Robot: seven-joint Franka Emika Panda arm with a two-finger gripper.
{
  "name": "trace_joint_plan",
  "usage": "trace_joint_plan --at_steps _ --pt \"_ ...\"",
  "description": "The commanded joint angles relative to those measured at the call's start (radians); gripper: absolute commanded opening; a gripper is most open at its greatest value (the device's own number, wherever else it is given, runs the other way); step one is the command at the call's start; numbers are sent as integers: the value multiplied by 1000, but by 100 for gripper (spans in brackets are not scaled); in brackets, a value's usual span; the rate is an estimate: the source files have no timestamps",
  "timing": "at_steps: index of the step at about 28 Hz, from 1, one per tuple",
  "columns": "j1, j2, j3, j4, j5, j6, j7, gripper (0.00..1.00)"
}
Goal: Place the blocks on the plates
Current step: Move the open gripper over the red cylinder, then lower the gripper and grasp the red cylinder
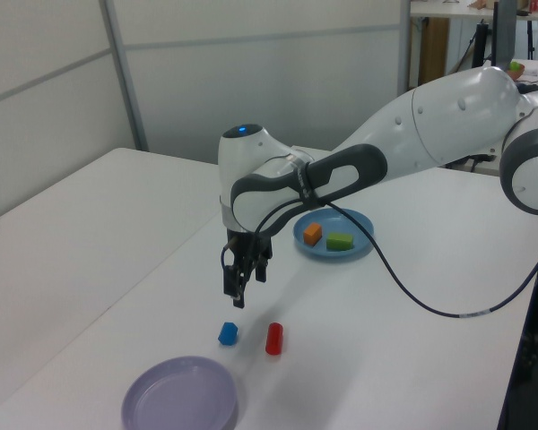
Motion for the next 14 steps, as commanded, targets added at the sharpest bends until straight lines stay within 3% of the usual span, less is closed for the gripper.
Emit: trace_joint_plan --at_steps 1,5,14 --pt "12 -17 -9 -24 -49 -80 -16 100" --pt "18 -26 1 -23 -51 -185 -113 100" --pt "62 -35 3 -56 -66 -232 -125 100"
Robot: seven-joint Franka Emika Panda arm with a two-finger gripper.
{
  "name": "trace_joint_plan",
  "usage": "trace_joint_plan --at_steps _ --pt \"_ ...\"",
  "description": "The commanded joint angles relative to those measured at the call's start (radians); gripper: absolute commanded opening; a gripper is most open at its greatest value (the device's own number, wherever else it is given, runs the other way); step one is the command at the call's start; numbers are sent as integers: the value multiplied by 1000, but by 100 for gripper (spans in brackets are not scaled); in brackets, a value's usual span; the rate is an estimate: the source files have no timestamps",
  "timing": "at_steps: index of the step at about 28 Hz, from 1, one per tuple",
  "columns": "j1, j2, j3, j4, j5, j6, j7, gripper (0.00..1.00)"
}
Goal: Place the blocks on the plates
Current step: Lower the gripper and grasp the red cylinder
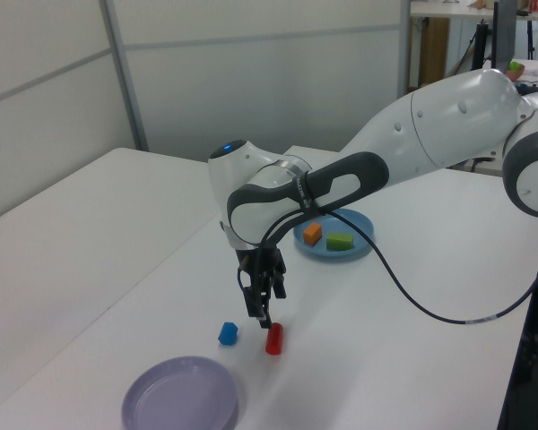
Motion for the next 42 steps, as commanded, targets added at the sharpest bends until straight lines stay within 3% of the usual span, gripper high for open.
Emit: trace_joint_plan --at_steps 1,16,30,38,40,42 --pt "39 -25 -5 -53 -33 -15 -30 100" --pt "60 -9 -6 -67 -69 20 -30 100" --pt "62 24 -5 -65 -154 74 -28 100" --pt "68 37 -3 -65 -156 93 -28 100" --pt "72 41 -2 -68 -156 93 -27 95" --pt "72 49 -2 -68 -155 93 -27 74"
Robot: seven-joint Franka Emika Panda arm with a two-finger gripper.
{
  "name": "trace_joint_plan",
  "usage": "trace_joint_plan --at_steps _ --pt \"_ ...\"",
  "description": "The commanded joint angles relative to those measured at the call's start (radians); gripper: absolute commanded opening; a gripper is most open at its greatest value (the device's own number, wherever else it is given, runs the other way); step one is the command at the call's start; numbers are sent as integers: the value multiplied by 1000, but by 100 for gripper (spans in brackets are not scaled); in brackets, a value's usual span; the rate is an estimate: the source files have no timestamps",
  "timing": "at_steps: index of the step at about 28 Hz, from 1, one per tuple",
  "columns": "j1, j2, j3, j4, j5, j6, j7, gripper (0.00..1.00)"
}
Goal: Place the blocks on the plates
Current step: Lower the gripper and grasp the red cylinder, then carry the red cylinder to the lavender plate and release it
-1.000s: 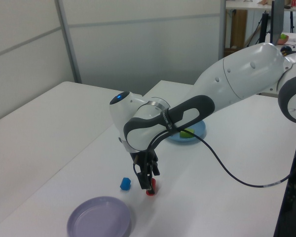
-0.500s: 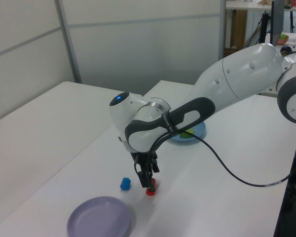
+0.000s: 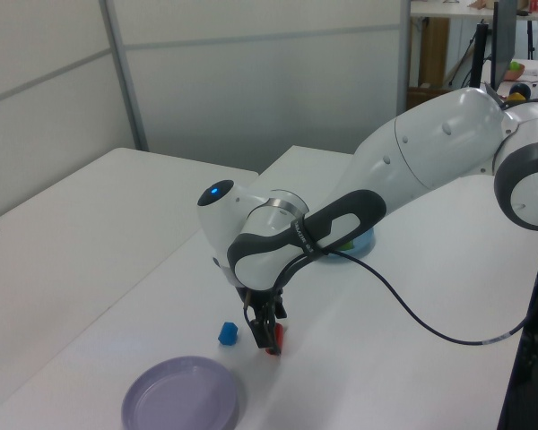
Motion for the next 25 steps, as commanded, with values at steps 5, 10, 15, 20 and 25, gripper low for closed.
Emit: trace_joint_plan --at_steps 5,10,15,20,25 --pt "7 1 -4 -13 0 22 -10 25" --pt "7 -7 -4 -10 13 16 -7 13" --pt "1 -97 -4 -1 22 -53 -21 12" --pt "13 -116 19 58 100 -63 -15 13" --pt "21 -90 102 81 102 23 89 14"
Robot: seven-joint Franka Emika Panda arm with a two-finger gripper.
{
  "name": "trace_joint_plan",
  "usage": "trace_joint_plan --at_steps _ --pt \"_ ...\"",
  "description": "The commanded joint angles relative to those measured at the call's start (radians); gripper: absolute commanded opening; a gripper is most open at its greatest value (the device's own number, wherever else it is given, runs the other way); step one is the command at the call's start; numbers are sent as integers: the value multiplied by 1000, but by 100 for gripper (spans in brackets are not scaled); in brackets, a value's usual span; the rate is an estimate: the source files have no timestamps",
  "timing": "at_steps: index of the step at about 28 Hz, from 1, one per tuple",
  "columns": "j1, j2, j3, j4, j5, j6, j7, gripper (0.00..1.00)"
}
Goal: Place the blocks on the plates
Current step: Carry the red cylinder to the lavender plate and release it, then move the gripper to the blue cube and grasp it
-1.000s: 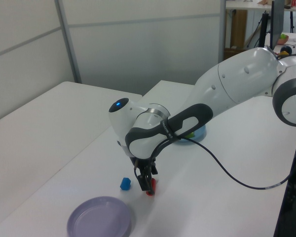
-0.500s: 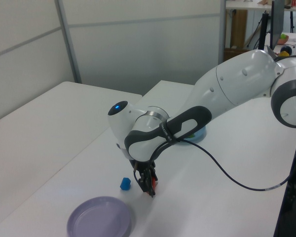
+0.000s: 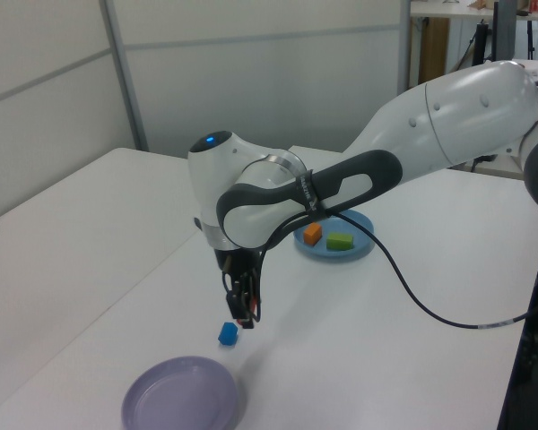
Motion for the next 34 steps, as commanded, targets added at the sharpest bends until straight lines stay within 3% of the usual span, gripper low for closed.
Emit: trace_joint_plan --at_steps 1,7,11,15,16,20,25,30,34 --pt "17 21 70 10 16 84 111 14" --pt "17 110 147 1 18 251 189 14" --pt "63 168 150 -3 2 366 227 20" --pt "65 176 148 -3 2 389 229 28" --pt "65 176 148 -3 2 389 229 35" --pt "65 174 148 -2 -1 389 247 80" --pt "66 170 144 -2 -34 388 254 100" --pt "63 165 141 3 -36 385 249 100" --pt "51 115 133 1 -31 360 252 100"
